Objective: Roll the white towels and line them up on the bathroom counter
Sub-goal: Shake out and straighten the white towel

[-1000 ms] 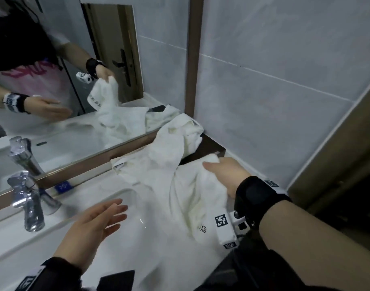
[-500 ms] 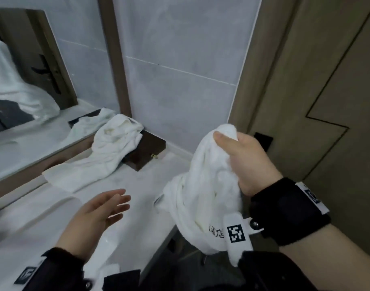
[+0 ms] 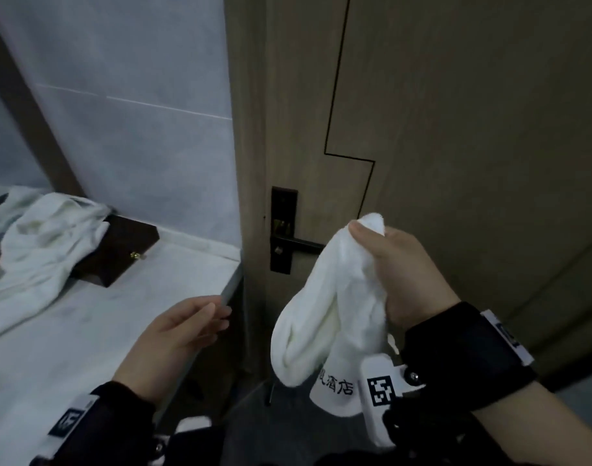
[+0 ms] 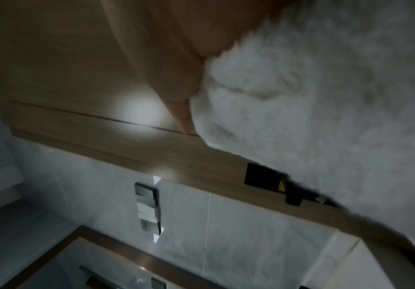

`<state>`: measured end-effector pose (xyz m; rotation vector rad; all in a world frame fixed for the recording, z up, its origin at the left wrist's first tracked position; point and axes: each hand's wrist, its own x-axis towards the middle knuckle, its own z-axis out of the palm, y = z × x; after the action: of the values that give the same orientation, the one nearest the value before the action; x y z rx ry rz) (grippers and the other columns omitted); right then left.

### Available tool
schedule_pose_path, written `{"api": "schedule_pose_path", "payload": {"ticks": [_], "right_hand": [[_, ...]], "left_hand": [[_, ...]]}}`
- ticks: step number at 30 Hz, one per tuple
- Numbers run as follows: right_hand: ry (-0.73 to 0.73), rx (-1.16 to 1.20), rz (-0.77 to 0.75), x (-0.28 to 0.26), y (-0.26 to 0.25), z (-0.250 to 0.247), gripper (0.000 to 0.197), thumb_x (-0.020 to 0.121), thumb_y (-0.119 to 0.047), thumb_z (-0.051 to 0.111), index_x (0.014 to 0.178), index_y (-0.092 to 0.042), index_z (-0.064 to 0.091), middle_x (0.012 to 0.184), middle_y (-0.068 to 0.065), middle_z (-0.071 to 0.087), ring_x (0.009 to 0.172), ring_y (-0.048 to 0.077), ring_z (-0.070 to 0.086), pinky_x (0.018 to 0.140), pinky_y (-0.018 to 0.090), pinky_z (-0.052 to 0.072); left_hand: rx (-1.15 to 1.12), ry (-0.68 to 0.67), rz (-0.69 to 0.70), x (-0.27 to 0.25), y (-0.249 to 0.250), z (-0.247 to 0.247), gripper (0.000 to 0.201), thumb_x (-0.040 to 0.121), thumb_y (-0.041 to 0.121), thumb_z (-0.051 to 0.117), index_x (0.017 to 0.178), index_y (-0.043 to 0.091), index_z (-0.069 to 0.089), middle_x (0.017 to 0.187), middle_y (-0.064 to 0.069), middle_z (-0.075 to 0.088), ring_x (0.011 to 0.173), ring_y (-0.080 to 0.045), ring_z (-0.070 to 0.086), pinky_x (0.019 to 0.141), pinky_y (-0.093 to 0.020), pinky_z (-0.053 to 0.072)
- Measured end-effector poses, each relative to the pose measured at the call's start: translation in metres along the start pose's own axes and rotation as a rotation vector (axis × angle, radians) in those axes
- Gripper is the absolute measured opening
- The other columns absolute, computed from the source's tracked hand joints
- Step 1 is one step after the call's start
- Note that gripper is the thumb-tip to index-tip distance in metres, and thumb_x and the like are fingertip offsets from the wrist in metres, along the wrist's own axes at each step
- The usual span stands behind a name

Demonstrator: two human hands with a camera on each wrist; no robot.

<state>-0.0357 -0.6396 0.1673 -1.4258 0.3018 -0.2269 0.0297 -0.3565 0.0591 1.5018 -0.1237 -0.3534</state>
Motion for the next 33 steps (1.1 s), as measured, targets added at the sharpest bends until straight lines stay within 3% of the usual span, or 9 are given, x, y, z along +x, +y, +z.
{"api": "schedule_pose_path", "payload": {"ticks": [3, 6, 10, 15, 19, 23, 25, 27, 33], "right_hand": [[0.023, 0.094, 0.042, -0.007, 0.005, -0.028, 0.034, 0.085, -0.035, 0.070, 0.102, -0.006, 0.070, 0.103, 0.017, 0.072, 0.096, 0.029, 0.071, 0.076, 0.039, 0.058], [0.063, 0.215, 0.078, -0.012, 0.010, -0.049, 0.022, 0.086, -0.026, 0.069, 0.090, -0.004, 0.069, 0.095, 0.020, 0.070, 0.091, 0.032, 0.070, 0.073, 0.040, 0.058], [0.034, 0.302, 0.104, -0.017, 0.016, -0.066, 0.018, 0.095, -0.016, 0.056, 0.091, -0.003, 0.067, 0.097, 0.022, 0.068, 0.096, 0.033, 0.068, 0.079, 0.043, 0.056], [0.046, 0.397, 0.138, -0.018, 0.021, -0.072, 0.025, 0.097, -0.005, 0.047, 0.116, 0.008, 0.057, 0.117, 0.026, 0.064, 0.109, 0.034, 0.064, 0.091, 0.043, 0.052], [-0.004, 0.588, 0.159, -0.019, 0.020, -0.071, 0.027, 0.096, 0.000, 0.044, 0.119, 0.009, 0.055, 0.118, 0.026, 0.064, 0.108, 0.035, 0.065, 0.080, 0.043, 0.056], [0.010, 0.647, 0.169, -0.018, 0.021, -0.066, 0.029, 0.098, -0.004, 0.045, 0.121, 0.009, 0.056, 0.115, 0.025, 0.066, 0.106, 0.033, 0.066, 0.077, 0.039, 0.058], [0.028, 0.671, 0.173, -0.016, 0.021, -0.064, 0.029, 0.098, -0.006, 0.046, 0.121, 0.009, 0.056, 0.115, 0.025, 0.066, 0.107, 0.033, 0.066, 0.078, 0.038, 0.058], [0.045, 0.661, 0.174, -0.014, 0.023, -0.065, 0.030, 0.097, -0.008, 0.048, 0.121, 0.009, 0.056, 0.117, 0.024, 0.066, 0.108, 0.032, 0.065, 0.086, 0.039, 0.056], [0.091, 0.492, 0.175, -0.014, 0.040, -0.064, 0.034, 0.092, -0.002, 0.054, 0.125, 0.007, 0.053, 0.118, 0.022, 0.065, 0.112, 0.033, 0.063, 0.098, 0.044, 0.049]], "left_hand": [[0.068, -0.042, 0.001, 0.000, 0.001, 0.028, 0.020, 0.096, 0.028, 0.056, 0.104, 0.028, 0.074, 0.109, -0.003, 0.074, 0.105, -0.022, 0.069, 0.096, -0.043, 0.048], [0.125, -0.103, 0.015, -0.004, 0.002, 0.057, 0.021, 0.098, 0.024, 0.055, 0.110, 0.026, 0.072, 0.109, 0.001, 0.074, 0.103, -0.016, 0.070, 0.097, -0.041, 0.049], [0.183, -0.226, 0.025, -0.008, 0.006, 0.095, 0.022, 0.089, 0.027, 0.069, 0.111, 0.030, 0.071, 0.111, 0.004, 0.074, 0.103, -0.011, 0.069, 0.098, -0.036, 0.048], [0.289, -0.417, 0.045, -0.010, 0.003, 0.128, 0.062, 0.056, 0.044, 0.088, 0.115, 0.039, 0.067, 0.116, 0.014, 0.070, 0.106, -0.004, 0.066, 0.091, -0.024, 0.049], [0.472, -0.520, 0.165, -0.009, -0.003, 0.138, 0.080, 0.055, 0.043, 0.091, 0.127, 0.044, 0.055, 0.123, 0.021, 0.063, 0.113, 0.004, 0.059, 0.092, -0.012, 0.047], [0.689, -0.401, 0.213, 0.003, -0.006, 0.136, 0.061, 0.075, 0.037, 0.078, 0.130, 0.045, 0.052, 0.124, 0.021, 0.056, 0.113, 0.003, 0.055, 0.098, -0.024, 0.045], [0.685, -0.341, 0.226, 0.010, -0.004, 0.134, 0.024, 0.087, 0.029, 0.068, 0.102, 0.047, 0.064, 0.100, 0.016, 0.062, 0.094, -0.002, 0.060, 0.084, -0.025, 0.047], [0.546, -0.302, 0.193, 0.014, -0.002, 0.131, 0.023, 0.091, 0.016, 0.059, 0.078, 0.034, 0.067, 0.075, 0.005, 0.064, 0.073, -0.009, 0.060, 0.069, -0.030, 0.047], [0.302, -0.275, 0.292, 0.029, 0.023, 0.127, 0.012, 0.092, 0.011, 0.054, 0.086, 0.013, 0.064, 0.076, -0.013, 0.061, 0.068, -0.007, 0.053, 0.064, -0.025, 0.042]]}}
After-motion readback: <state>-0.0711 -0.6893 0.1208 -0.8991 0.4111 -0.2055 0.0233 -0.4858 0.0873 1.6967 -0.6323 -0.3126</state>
